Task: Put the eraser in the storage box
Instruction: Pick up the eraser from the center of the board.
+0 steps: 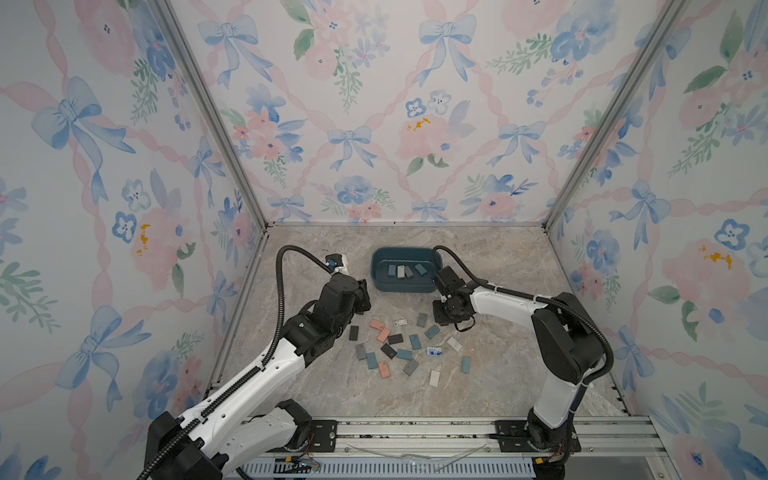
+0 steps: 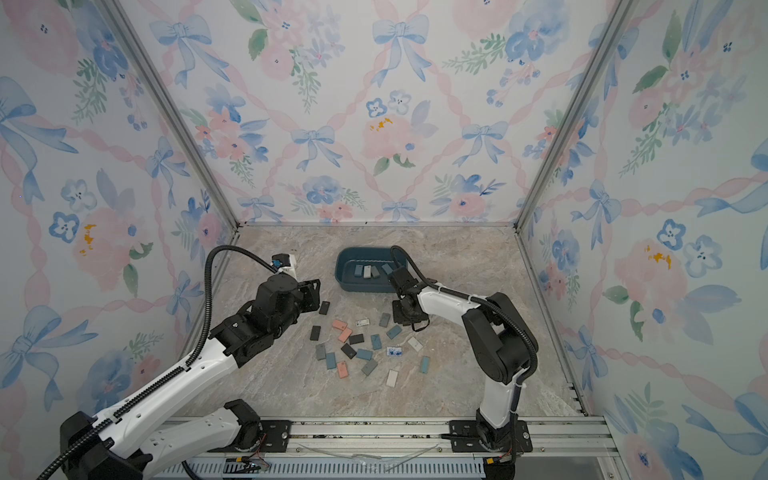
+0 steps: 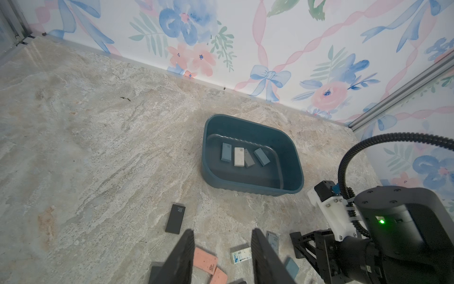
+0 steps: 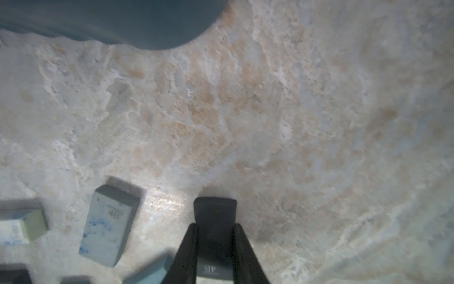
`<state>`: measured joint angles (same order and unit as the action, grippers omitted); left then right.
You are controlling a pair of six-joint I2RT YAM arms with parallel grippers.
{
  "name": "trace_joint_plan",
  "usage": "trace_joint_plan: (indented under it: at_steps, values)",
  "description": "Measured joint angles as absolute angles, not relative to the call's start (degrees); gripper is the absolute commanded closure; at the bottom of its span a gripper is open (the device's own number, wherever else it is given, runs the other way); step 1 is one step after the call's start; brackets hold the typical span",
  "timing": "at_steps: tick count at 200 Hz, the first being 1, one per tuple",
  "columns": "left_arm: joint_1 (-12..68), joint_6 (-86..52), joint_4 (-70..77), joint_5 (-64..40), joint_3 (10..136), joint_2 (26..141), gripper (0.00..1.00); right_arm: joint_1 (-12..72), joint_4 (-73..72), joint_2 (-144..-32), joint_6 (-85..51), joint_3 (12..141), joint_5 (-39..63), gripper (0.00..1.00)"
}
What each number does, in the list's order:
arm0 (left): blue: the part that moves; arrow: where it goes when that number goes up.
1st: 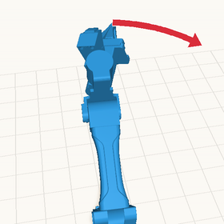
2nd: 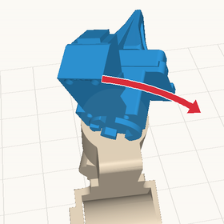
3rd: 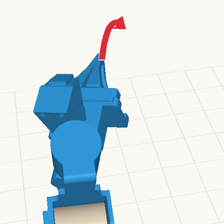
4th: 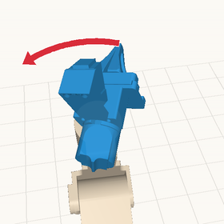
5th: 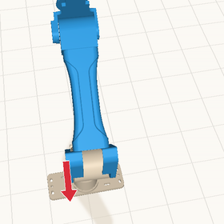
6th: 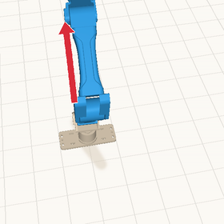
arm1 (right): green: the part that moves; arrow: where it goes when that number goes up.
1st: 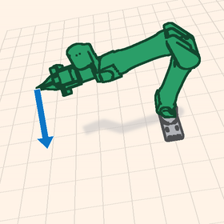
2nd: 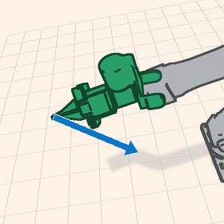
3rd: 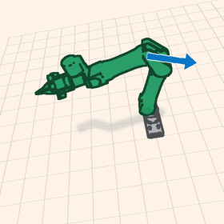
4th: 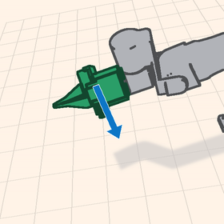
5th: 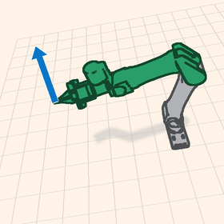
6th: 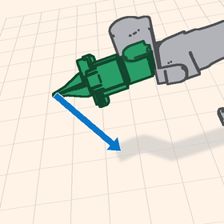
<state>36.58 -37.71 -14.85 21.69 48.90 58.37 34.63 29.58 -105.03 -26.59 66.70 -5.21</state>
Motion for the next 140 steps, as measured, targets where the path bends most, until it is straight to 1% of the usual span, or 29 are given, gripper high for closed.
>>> trace_joint_plan:
  at_steps: [88, 140]
  values:
    - [36.6, -37.7, -14.8, 22.3, 48.2, 57.9, 0.59, 34.4, 32.9, -105.0, -24.6, 72.5, -5.1, 0.71]
    - [36.6, -37.7, -14.8, 22.9, 46.8, 57.3, 0.59, 33.8, 36.2, -105.0, -21.8, 82.1, -4.3, 0.69]
